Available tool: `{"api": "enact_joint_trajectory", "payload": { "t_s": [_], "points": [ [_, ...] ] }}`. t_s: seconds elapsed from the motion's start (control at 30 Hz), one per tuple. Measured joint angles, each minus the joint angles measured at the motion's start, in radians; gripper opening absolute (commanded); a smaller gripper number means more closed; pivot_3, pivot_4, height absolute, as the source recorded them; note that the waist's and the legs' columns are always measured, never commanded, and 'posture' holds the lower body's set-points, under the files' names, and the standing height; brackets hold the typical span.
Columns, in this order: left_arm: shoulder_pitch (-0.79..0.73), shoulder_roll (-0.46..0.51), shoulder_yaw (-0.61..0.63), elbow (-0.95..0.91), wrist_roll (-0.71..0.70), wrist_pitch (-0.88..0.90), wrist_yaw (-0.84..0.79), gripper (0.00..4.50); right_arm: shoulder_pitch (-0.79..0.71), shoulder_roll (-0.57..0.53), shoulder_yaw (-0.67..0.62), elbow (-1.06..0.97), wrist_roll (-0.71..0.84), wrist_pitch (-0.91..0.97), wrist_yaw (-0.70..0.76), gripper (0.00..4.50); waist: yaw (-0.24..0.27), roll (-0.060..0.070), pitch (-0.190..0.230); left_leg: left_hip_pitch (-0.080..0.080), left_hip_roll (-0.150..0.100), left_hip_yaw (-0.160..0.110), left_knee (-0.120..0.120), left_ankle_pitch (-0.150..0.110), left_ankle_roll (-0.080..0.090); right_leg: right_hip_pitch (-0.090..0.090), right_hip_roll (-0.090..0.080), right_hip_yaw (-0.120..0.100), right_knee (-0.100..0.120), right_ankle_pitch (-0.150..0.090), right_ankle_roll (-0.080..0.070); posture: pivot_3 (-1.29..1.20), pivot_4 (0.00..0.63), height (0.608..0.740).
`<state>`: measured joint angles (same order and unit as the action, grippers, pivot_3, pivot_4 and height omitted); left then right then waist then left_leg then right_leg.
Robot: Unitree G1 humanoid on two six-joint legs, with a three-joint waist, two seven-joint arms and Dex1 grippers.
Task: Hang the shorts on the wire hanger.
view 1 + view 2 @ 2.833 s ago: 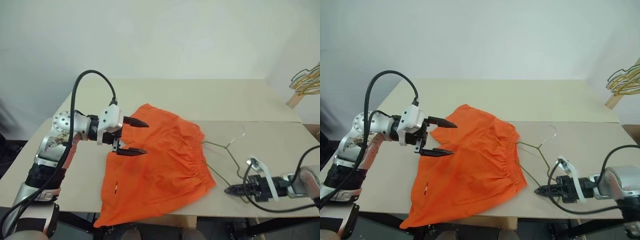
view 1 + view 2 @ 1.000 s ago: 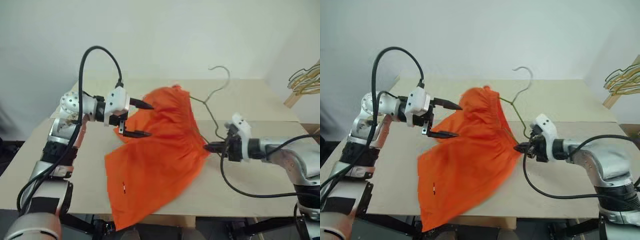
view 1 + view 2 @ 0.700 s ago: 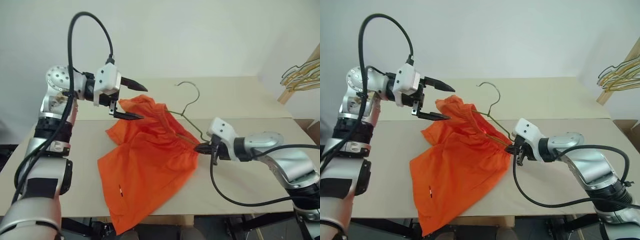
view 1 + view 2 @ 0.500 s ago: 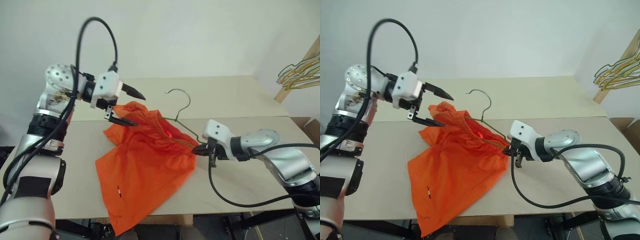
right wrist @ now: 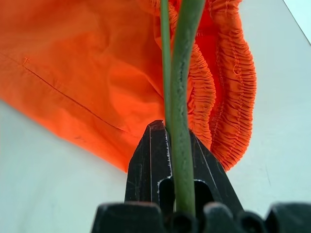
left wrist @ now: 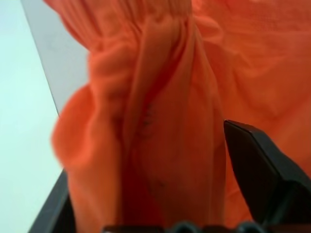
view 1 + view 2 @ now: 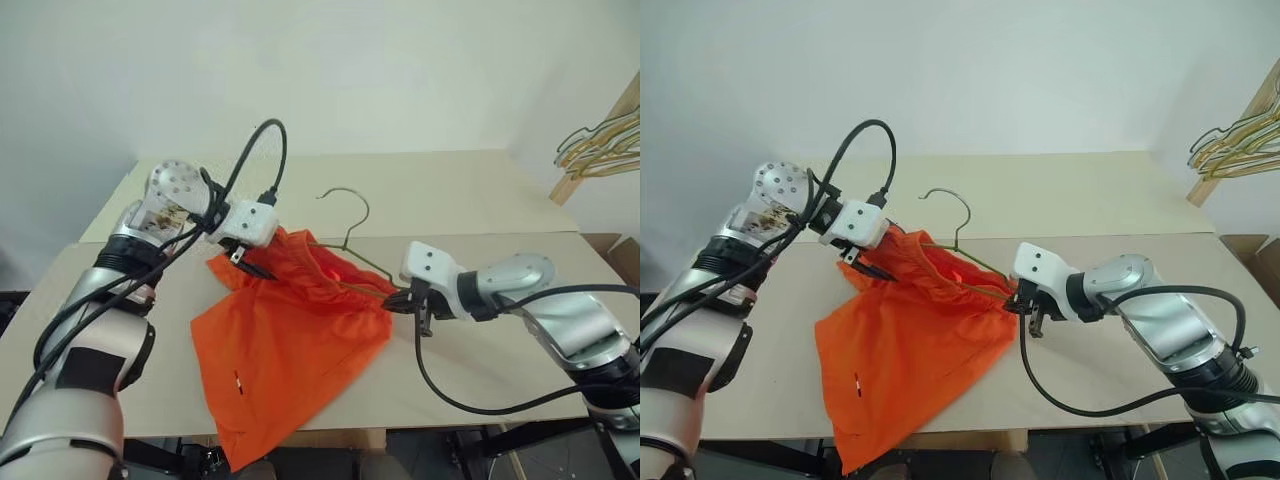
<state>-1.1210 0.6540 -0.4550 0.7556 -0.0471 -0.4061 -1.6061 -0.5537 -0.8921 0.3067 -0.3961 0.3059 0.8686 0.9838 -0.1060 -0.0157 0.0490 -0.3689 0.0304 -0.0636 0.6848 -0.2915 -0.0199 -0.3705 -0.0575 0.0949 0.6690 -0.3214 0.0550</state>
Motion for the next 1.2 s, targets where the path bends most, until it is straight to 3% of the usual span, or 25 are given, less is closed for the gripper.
{"api": "enact_joint_trajectory", "payload": {
  "t_s": [0.23, 0.27, 0.47, 0.63, 0.77, 0.93, 1.2],
  "points": [
    [0.0, -0.022, 0.01, 0.035, 0.063, -0.045, 0.015, 0.16, -0.016, -0.004, 0.0, -0.008, -0.011, 0.024, 0.009, 0.0, -0.02, 0.0, 0.0, 0.0, 0.0, 0.0, 0.0, 0.0, 0.0, 0.0, 0.0, 0.0, 0.001, 0.0, 0.0, -0.11, 0.0, 0.74],
    [0.0, -0.025, 0.02, 0.043, 0.064, -0.044, 0.019, 0.01, -0.018, -0.005, 0.0, -0.009, -0.011, 0.027, 0.012, 0.0, -0.021, 0.0, 0.0, 0.0, 0.0, -0.001, 0.0, 0.0, 0.0, 0.0, 0.0, 0.0, 0.001, 0.0, 0.0, -0.11, 0.0, 0.74],
    [0.0, -0.034, 0.049, 0.047, 0.074, -0.027, 0.026, 0.01, -0.026, -0.011, 0.002, -0.017, -0.019, 0.03, 0.019, 0.0, -0.026, 0.0, 0.0, 0.0, 0.0, -0.001, 0.001, 0.0, 0.0, 0.0, 0.0, 0.0, 0.002, 0.0, 0.0, -0.11, 0.0, 0.74],
    [0.0, -0.035, 0.072, 0.047, 0.085, -0.009, 0.032, 0.0, -0.023, -0.01, 0.001, -0.025, -0.029, 0.015, 0.008, 1.37, -0.033, 0.0, 0.0, 0.0, 0.0, -0.001, 0.001, 0.0, 0.0, 0.0, 0.0, 0.0, 0.003, 0.0, 0.0, -0.11, 0.0, 0.74],
    [0.0, -0.036, 0.084, 0.047, 0.085, 0.004, 0.031, 0.0, 0.018, -0.036, -0.028, -0.023, -0.043, 0.005, -0.006, 2.75, -0.033, 0.0, 0.0, 0.0, 0.0, -0.002, 0.001, 0.0, 0.0, 0.0, -0.001, -0.001, 0.003, 0.0, 0.0, -0.11, 0.0, 0.74],
    [0.007, -0.032, 0.1, 0.045, 0.085, 0.042, 0.024, 0.0, 0.11, -0.069, -0.127, -0.023, -0.038, 0.009, -0.026, 4.34, -0.039, 0.0, 0.0, 0.0, -0.001, -0.002, 0.002, 0.0, 0.0, 0.0, -0.001, 0.0, 0.004, 0.0, 0.0, -0.12, 0.0, 0.74],
    [0.023, -0.037, 0.128, 0.042, 0.084, 0.103, 0.037, 0.0, 0.328, -0.089, -0.444, -0.02, 0.034, 0.038, -0.059, 4.45, -0.042, 0.0, 0.0, 0.0, -0.001, -0.002, 0.002, 0.0, 0.0, 0.0, 0.0, 0.0, 0.005, 0.0, 0.0, -0.12, 0.0, 0.74]
  ]
}}
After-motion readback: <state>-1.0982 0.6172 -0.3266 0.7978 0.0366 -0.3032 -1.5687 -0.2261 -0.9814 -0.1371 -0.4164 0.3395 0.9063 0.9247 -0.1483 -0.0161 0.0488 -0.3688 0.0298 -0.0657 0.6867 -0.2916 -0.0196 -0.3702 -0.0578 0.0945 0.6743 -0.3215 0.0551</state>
